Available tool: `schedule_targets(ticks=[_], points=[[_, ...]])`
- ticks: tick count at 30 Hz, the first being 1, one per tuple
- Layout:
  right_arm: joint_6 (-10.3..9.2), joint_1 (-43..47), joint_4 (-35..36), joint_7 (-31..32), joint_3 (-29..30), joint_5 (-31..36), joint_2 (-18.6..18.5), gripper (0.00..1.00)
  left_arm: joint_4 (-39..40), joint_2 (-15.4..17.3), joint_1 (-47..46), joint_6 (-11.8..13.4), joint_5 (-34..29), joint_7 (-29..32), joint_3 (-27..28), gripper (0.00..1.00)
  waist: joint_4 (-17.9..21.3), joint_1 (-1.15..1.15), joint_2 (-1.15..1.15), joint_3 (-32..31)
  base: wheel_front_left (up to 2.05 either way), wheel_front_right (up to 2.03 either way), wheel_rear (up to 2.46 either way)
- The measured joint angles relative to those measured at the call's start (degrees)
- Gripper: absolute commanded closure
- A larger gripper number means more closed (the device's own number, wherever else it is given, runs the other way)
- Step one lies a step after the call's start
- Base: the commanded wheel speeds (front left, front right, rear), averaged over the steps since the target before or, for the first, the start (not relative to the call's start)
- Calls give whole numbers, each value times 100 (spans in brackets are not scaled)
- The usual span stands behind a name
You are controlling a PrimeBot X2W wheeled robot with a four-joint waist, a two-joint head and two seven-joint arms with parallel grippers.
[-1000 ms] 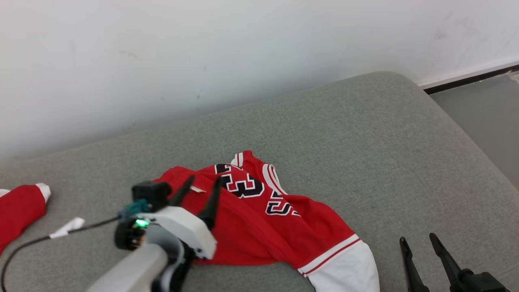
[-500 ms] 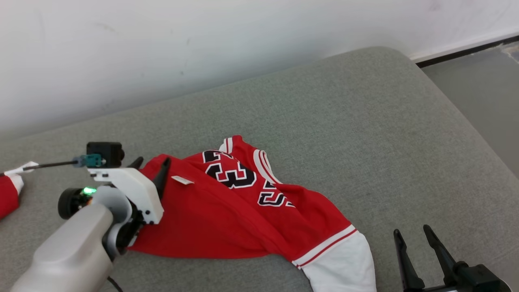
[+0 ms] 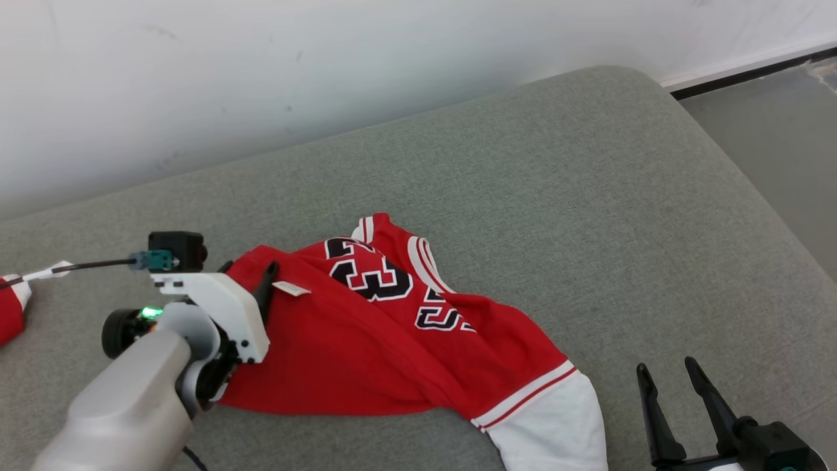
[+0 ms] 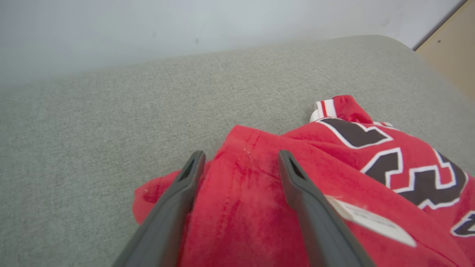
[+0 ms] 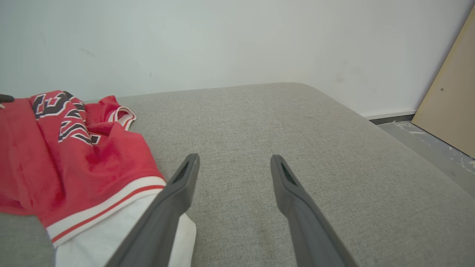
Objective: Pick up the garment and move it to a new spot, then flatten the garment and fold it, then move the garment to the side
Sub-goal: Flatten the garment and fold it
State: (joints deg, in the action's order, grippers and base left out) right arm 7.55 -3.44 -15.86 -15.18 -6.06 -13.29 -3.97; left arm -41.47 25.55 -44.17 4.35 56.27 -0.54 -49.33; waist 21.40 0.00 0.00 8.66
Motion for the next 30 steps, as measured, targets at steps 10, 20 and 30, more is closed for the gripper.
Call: schedule_targets(ticks=[10, 20, 30], points=[[-1, 0, -3, 0, -20, 3, -10, 0, -181, -111, -38, -132, 5, -63, -49, 71, -43, 0, 0, -70, 0, 0, 0], [-1, 74, -14, 0, 81, 11, -15, 0, 23, -160, -120, -237, 34, -285, -64, 100, -151, 0, 0, -195, 0, 0, 0], [0, 480, -33, 0, 225, 63, -45, 0, 2087, 240, 906, 51, 78, -722, -58, 100, -542, 0, 0, -569, 0, 0, 0]])
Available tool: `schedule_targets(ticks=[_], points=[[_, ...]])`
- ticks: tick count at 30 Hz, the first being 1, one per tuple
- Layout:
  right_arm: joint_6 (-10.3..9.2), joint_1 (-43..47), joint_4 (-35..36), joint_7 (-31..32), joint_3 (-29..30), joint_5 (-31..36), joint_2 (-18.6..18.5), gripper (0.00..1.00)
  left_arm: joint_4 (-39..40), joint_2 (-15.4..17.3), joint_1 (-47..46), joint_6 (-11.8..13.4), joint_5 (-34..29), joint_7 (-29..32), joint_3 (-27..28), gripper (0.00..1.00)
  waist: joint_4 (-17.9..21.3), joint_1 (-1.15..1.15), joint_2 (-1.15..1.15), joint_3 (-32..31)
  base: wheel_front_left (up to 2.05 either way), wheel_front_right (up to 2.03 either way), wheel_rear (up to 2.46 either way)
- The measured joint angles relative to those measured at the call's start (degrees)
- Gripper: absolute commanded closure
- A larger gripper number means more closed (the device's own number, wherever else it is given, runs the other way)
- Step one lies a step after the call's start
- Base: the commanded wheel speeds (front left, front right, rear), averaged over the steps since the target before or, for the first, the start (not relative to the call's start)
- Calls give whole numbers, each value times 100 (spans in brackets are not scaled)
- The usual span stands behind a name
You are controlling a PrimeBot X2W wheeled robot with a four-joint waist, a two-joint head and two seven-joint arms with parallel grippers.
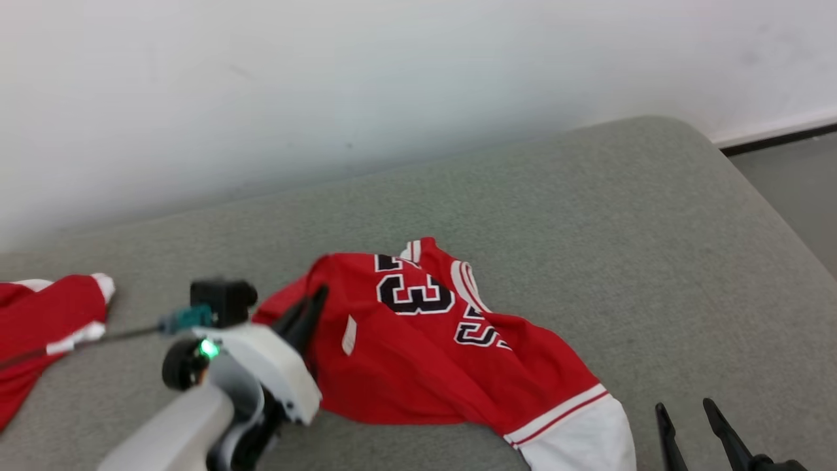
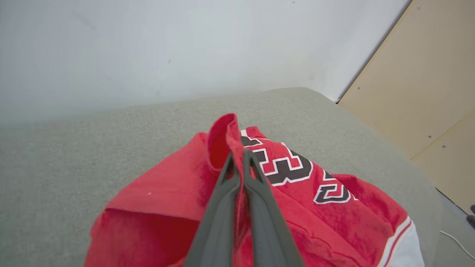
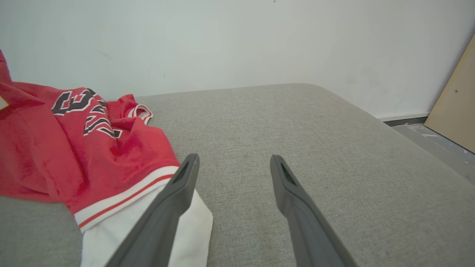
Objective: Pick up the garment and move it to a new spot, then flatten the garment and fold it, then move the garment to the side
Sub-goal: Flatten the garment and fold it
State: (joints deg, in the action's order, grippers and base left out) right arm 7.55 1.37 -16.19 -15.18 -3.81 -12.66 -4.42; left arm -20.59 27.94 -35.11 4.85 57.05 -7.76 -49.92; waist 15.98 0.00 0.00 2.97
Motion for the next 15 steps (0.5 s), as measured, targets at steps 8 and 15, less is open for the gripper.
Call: schedule_targets(ticks=[8, 15], points=[[0, 117, 69, 0, 35, 15, -53, 0, 1748, 391, 1845, 630, 282, -401, -99, 92, -512, 0, 0, -185, 0, 0, 0], [0, 160, 47, 0, -3, 16, -147, 0, 1553, 73, 2683, 571, 316, -698, 109, 0, -851, 0, 0, -251, 0, 0, 0]])
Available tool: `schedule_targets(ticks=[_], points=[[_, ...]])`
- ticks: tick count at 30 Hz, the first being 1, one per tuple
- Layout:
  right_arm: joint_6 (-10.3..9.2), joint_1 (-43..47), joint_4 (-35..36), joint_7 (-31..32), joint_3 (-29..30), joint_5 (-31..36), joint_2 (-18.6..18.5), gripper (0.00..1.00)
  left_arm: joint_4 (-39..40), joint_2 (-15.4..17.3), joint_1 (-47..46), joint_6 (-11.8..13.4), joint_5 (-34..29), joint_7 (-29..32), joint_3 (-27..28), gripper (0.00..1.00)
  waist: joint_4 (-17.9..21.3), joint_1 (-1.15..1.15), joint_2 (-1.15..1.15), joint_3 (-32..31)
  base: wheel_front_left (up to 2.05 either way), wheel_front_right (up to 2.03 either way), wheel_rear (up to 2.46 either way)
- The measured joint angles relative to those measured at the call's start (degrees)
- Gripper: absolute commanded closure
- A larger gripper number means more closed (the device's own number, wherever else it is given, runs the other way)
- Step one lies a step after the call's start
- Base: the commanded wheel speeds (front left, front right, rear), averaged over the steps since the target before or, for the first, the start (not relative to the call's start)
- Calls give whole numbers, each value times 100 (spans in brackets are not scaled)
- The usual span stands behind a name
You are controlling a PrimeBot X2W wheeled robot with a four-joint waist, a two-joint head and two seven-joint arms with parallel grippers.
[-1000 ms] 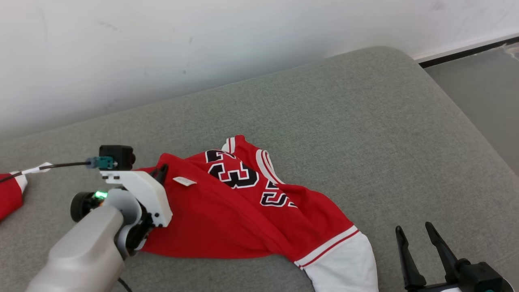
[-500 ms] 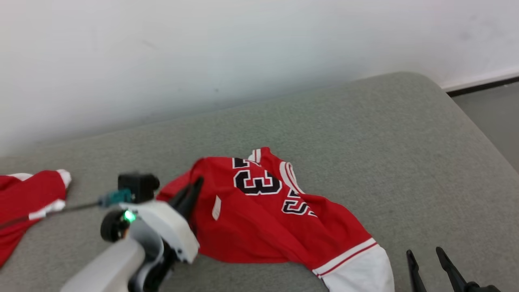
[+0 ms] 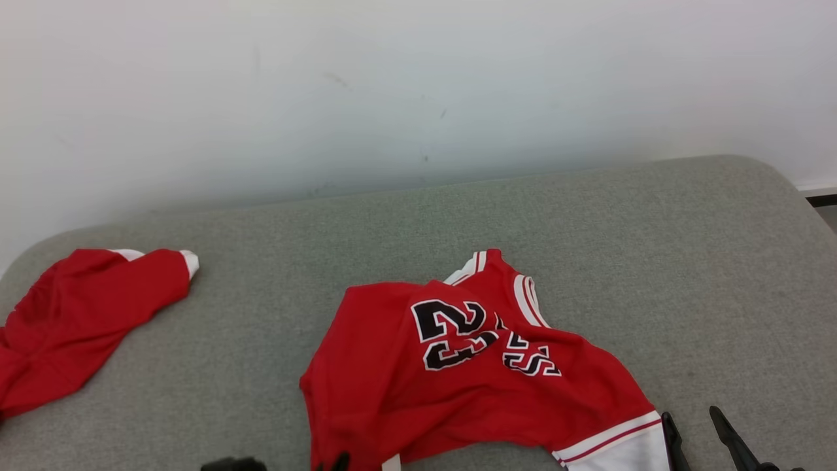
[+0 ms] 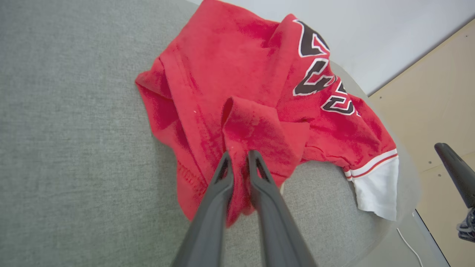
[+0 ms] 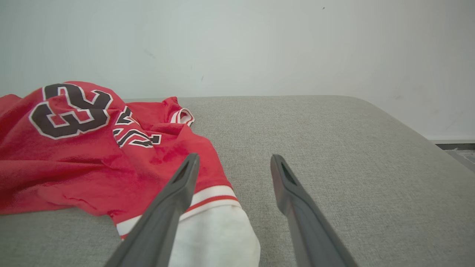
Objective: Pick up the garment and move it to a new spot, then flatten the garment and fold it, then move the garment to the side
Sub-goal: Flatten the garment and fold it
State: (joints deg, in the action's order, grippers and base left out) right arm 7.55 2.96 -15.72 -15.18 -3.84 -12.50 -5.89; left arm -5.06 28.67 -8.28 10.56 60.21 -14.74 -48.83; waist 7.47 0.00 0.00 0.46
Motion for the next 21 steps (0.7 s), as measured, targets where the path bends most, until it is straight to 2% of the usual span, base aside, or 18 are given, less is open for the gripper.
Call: schedule_targets(ticks=[4, 9, 16, 21], points=[[-1, 2, -11, 0, -24, 0, -30, 0, -189, -209, 426, -175, -13, -24, 155, 0, -30, 0, 0, -47, 0, 0, 0], [0, 48, -11, 0, -40, 0, -70, 0, -237, -12, 924, -263, 170, -23, 169, 0, 13, 0, 0, -83, 0, 0, 0], [-1, 76, -13, 0, -51, -1, -62, 0, 250, 291, 980, -60, 137, -33, 789, 0, 70, 0, 0, -104, 0, 0, 0], [0, 60, -42, 0, -131, -1, -34, 0, 431, 286, 842, 63, 69, -32, 999, 0, 172, 0, 0, -125, 0, 0, 0]])
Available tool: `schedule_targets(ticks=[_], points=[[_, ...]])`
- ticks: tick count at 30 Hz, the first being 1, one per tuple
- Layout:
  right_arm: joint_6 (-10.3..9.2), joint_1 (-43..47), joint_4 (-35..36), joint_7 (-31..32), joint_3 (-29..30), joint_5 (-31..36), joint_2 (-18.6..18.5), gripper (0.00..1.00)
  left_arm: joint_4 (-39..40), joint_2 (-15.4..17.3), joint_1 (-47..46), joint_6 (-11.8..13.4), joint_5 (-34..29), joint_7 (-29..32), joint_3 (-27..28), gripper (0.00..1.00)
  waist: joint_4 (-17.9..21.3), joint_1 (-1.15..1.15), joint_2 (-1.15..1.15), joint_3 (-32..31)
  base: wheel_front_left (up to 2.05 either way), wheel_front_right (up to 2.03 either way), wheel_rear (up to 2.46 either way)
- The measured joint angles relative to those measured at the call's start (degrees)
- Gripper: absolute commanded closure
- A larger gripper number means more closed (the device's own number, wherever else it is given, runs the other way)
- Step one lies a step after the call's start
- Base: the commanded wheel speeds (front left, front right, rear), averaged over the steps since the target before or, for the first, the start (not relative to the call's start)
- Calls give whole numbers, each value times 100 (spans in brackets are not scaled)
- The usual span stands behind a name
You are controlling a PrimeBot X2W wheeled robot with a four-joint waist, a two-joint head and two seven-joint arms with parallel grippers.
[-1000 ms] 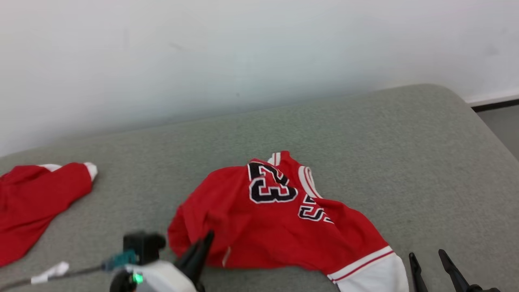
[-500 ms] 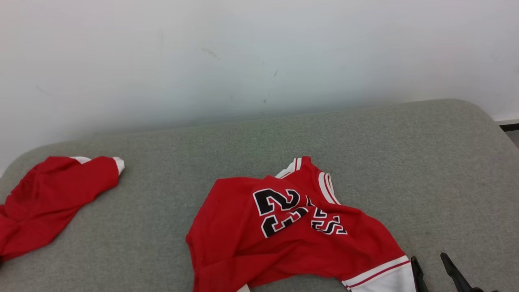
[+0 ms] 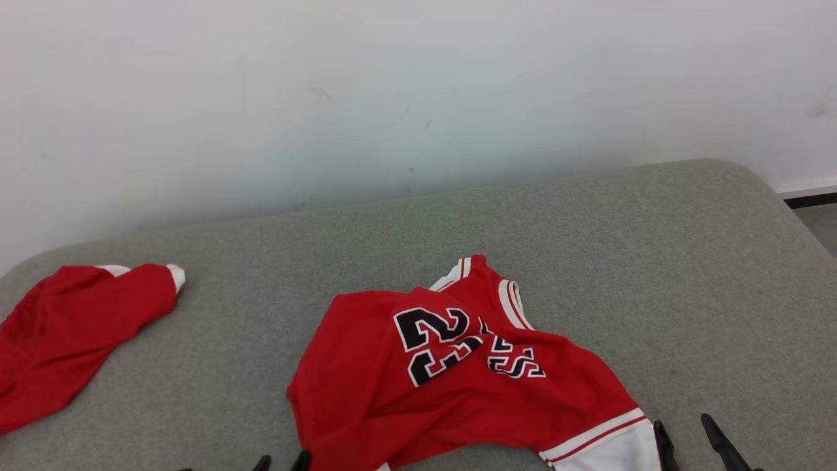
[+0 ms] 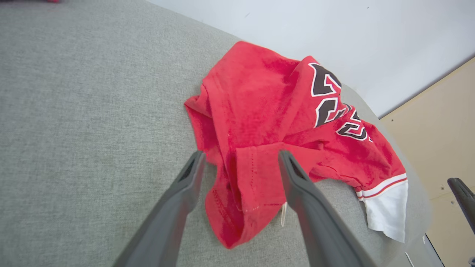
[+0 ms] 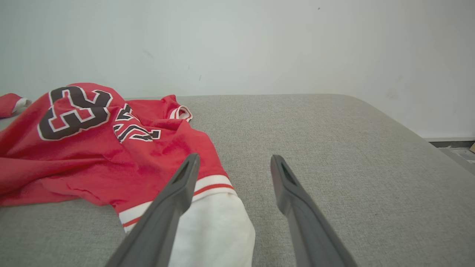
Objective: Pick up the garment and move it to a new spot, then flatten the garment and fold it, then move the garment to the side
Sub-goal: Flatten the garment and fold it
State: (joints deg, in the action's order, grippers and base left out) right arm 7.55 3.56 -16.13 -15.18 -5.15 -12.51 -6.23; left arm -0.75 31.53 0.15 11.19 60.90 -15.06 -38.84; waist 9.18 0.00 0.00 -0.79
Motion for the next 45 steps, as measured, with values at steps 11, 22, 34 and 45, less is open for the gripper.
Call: schedule_targets(ticks=[11, 22, 34, 45], points=[[0, -52, 12, 0, 7, -1, 27, 0, 52, 80, 163, 144, 44, 450, -272, 0, 378, 0, 0, 1, 0, 0, 0], [-1, -58, 33, 0, -1, -1, 31, 0, -84, -43, 62, 40, 3, 449, -367, 23, 412, 0, 0, 113, 0, 0, 0], [-1, -7, 16, 0, 81, -10, 56, 0, 58, -81, -33, -133, 8, 647, -526, 100, 203, 0, 0, 149, 0, 0, 0], [0, 16, 18, 0, 74, -16, 101, 0, 292, 180, 404, -111, 212, 922, -671, 100, -260, 0, 0, 132, 0, 0, 0]])
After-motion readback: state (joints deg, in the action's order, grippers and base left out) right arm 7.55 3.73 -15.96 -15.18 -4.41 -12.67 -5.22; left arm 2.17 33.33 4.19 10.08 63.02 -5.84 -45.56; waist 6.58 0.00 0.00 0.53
